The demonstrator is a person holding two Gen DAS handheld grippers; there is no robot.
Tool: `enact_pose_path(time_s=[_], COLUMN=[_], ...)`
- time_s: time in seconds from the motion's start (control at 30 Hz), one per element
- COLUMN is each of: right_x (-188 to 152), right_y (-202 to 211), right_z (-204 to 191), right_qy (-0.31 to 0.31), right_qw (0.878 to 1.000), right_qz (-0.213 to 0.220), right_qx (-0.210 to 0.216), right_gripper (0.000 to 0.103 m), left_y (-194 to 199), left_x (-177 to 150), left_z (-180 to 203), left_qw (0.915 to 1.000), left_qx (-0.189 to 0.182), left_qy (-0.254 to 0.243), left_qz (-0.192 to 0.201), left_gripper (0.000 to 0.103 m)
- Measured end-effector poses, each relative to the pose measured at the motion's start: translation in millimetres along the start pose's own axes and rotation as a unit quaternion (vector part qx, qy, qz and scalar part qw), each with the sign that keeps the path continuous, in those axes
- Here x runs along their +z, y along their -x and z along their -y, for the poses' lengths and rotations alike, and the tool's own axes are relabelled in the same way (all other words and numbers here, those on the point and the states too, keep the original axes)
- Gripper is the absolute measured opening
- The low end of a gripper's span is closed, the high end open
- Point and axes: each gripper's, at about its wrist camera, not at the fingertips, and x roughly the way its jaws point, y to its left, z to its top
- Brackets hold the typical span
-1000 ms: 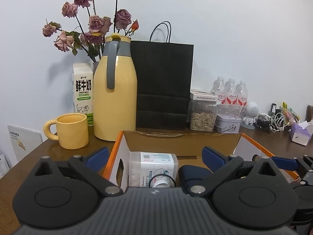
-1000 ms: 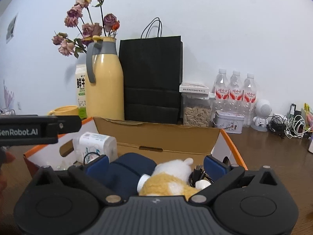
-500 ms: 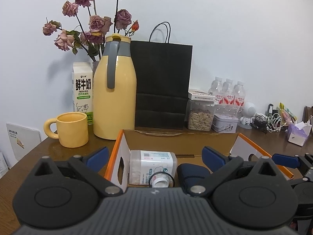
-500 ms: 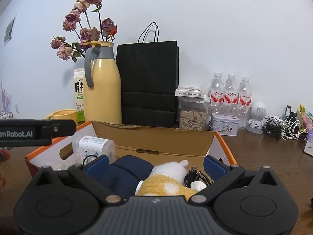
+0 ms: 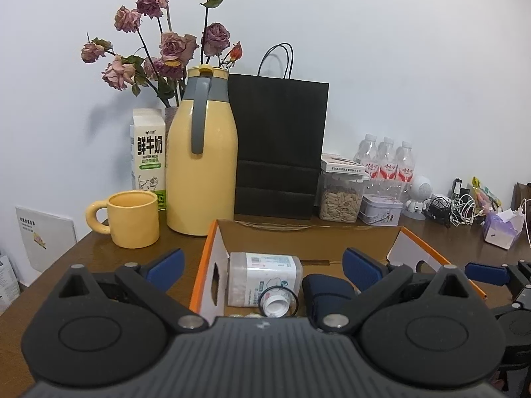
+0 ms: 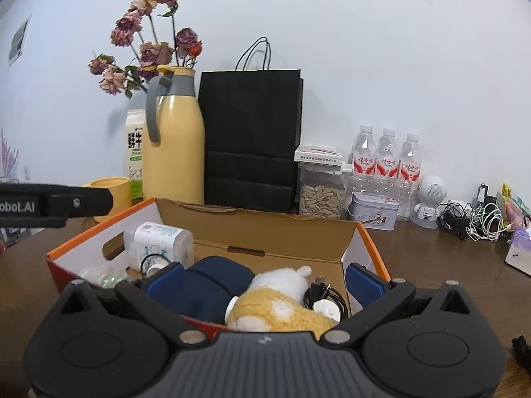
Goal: Organize objects
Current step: 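Hold both open tools above the box contents, then withdraw both tools from the box toward the lavender pouch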
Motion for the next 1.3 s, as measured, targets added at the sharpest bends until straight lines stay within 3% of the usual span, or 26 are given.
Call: enact_pose_path(time_s=[0.57,0.87,1.13,1.3], right_x=[-18.4,-50.2,-75.5,-79.7], right_y=[65.3,89.9,84.6,66.9], right_z=[-1.6,-4.9,-3.4,-3.0], right_qy=[0.010,0.016,0.038,0.016], right_qw=[0.999,0.995,0.987,0.983], right_qz=[-0.032,-0.082,-0.128,-0.146], right_qx=[0.011,0.062,0.093,0.113], right_gripper=[0.103,0.103,0.103,0.100], left_y=[66.2,81.7,97.1,101.4], left_x=[-13.8,-39.5,-60.7,-68.1], left_z=[-20.2,-36.6,-48.4,-53.8], left_qw=[0.9992,0.9954,0.9933,0.9920], left_qx=[0.019,0.012,0.016,0.022], left_qy=[-0.015,-0.010,-0.004,0.005], left_qz=[-0.033,-0.094,-0.115,-0.125], left_gripper=[0.103,0.103,0.103,0.103])
